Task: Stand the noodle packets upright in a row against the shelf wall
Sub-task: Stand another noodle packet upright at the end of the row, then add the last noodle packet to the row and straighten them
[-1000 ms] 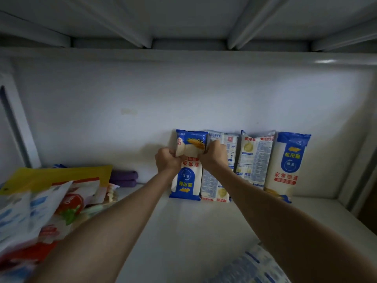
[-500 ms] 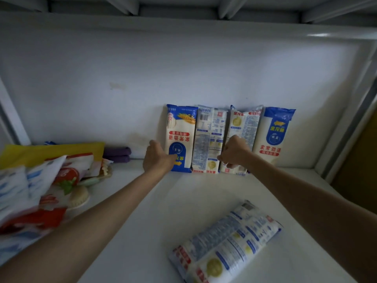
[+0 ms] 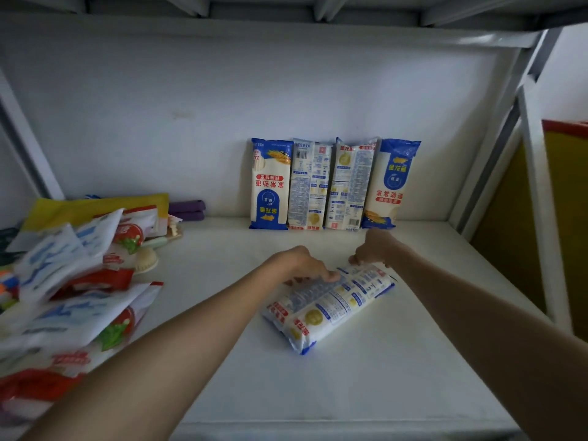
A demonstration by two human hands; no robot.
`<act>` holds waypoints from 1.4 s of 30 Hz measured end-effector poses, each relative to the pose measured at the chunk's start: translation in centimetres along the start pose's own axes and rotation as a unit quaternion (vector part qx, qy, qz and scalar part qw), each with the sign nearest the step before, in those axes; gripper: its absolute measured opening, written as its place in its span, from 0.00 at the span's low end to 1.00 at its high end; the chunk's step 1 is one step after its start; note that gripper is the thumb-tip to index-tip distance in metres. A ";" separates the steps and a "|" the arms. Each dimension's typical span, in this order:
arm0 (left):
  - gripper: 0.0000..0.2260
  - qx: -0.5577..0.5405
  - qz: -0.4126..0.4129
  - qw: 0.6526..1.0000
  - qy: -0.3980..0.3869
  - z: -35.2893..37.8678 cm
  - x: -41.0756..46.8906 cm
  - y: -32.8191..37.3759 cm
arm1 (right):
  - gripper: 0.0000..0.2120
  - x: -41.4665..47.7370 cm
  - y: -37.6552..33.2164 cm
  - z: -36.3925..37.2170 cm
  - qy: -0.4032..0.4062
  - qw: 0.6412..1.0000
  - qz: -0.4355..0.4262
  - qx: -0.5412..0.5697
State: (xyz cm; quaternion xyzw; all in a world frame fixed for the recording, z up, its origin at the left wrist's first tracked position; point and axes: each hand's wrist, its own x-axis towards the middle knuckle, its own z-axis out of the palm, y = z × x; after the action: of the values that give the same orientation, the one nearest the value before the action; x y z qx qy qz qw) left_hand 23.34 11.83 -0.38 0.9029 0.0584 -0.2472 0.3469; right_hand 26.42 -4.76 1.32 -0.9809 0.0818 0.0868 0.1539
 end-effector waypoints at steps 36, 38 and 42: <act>0.14 -0.298 0.013 0.902 0.311 -4.1 -2.5 -6.1 | 0.20 -1.5 -12.3 -3.0 0.087 0.938 -0.096 0.320; 0.14 -0.315 0.013 0.878 0.361 -4.9 -1.8 -6.7 | 0.24 -0.9 -14.1 -2.9 0.104 0.935 -0.136 0.311; 0.14 -0.341 0.015 0.835 0.432 -6.8 0.1 -7.9 | 0.25 0.4 -17.9 -2.2 0.142 0.924 -0.202 0.293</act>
State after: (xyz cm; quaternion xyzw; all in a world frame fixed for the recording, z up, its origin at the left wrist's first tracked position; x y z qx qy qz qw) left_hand 24.02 22.24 -0.83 0.7430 0.2689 0.2085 0.5763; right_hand 30.47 11.29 8.44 -0.8898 -0.0752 -0.1144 0.4353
